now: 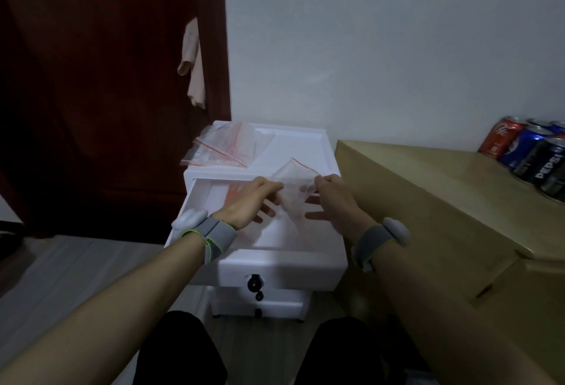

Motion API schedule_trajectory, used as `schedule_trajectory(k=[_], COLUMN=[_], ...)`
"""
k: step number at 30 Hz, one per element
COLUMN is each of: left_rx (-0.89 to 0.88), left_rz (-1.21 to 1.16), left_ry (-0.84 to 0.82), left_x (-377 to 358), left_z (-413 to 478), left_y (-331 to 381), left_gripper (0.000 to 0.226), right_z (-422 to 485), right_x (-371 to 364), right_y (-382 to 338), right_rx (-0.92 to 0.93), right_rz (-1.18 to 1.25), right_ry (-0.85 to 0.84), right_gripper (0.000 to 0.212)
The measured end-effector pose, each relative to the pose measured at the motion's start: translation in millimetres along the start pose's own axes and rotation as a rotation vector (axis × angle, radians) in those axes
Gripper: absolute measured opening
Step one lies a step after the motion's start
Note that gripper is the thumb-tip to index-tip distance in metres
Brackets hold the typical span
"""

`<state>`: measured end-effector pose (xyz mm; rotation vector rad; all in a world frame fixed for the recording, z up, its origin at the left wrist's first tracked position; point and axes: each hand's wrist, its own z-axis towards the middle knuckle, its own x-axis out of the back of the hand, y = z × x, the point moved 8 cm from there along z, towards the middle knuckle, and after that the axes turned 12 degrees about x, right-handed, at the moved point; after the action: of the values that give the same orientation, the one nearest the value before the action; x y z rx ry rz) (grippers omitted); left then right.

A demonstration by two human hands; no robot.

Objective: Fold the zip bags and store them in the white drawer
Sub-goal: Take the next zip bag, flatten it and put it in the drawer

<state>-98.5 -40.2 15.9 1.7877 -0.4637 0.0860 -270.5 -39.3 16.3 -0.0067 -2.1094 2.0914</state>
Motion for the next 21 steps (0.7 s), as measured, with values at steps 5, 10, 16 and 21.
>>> schedule_trajectory(k=[5,10,16,21], left_rx=[0.037,-0.106,-0.236,-0.349], left_rz=[-0.056,0.38,0.579,0.772], left_ry=[-0.08,0.079,0.381,0.516], left_x=[-9,-13,-3,5], left_z=[2,12,3,-15], left_y=[-15,-9,13,27], left_gripper=[0.072,0.136,0.088,0.042], right_z=[-5,-6,-10,0], right_x=[-3,-8,-12,18], right_y=[-11,-24,-34,-29], right_rx=[-0.009,-0.037,-0.038,0.163], right_rz=[0.205,0.392,0.475,0.051], right_ry=[0.001,-0.022,-0.096,0.097], right_gripper=[0.028,0.028,0.025,0.014])
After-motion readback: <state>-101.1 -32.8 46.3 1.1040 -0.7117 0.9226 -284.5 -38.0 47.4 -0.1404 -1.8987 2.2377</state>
